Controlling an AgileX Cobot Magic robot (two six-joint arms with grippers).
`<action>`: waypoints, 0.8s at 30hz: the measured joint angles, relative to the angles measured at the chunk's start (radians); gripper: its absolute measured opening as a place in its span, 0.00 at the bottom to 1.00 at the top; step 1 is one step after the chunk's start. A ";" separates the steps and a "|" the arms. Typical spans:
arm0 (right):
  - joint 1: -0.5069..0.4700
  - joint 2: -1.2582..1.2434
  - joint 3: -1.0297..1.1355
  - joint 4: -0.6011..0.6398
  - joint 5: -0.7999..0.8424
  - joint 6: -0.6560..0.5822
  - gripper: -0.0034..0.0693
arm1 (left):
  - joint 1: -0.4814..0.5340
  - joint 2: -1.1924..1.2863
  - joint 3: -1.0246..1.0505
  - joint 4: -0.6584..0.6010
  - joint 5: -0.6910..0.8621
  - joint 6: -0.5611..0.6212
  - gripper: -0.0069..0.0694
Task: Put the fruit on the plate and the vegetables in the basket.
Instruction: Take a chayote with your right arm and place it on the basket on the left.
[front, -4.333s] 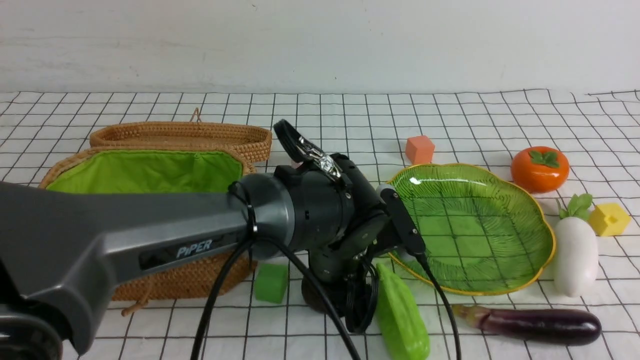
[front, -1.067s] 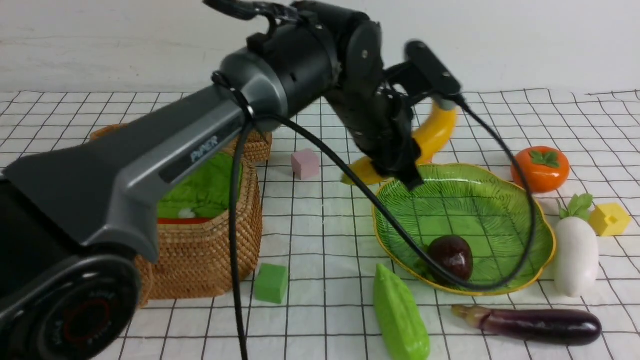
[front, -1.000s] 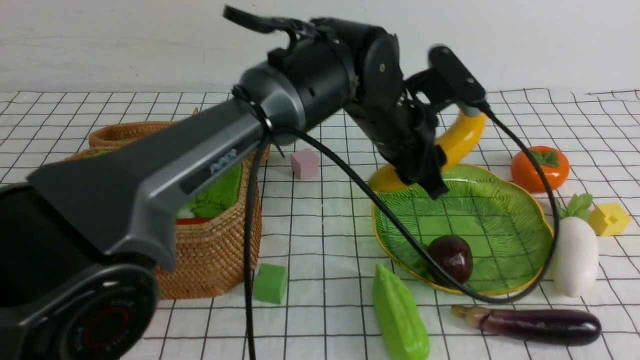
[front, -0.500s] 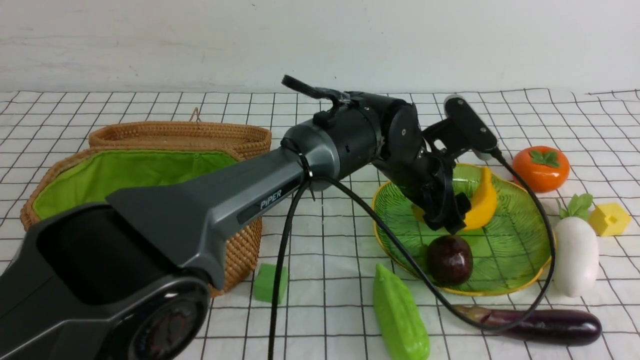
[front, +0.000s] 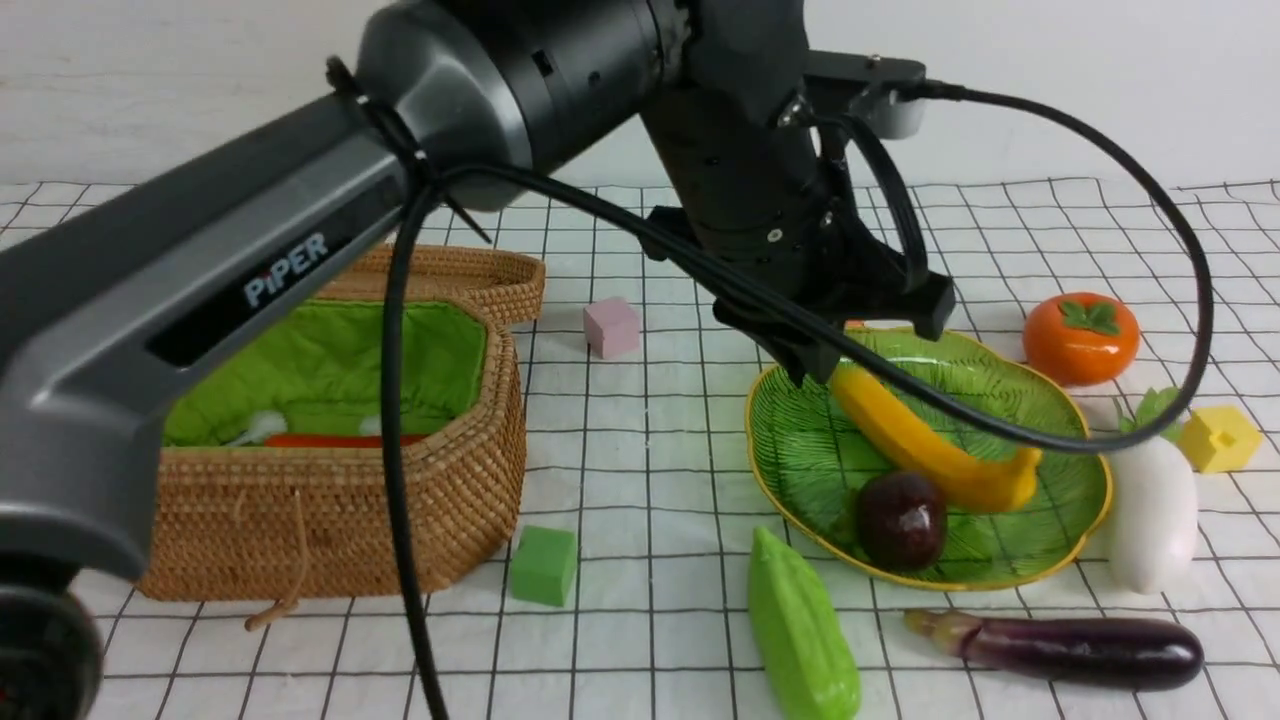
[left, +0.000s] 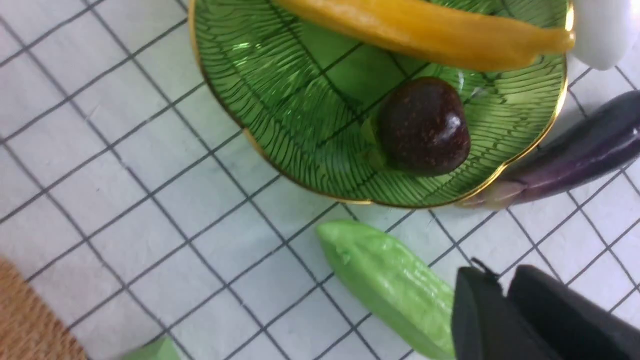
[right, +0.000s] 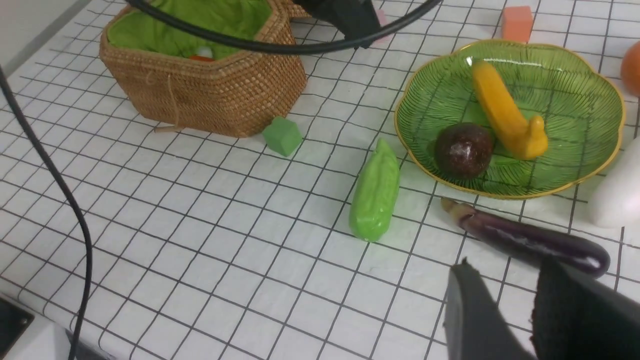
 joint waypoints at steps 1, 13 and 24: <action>0.000 0.000 0.000 0.000 0.001 -0.002 0.34 | -0.013 -0.021 0.024 0.023 0.001 -0.012 0.07; 0.000 0.272 0.000 0.085 0.016 0.022 0.16 | -0.086 -0.657 0.720 0.213 -0.150 -0.192 0.07; 0.091 0.708 0.001 0.163 -0.102 0.027 0.07 | -0.086 -1.427 1.386 0.181 -0.626 -0.202 0.07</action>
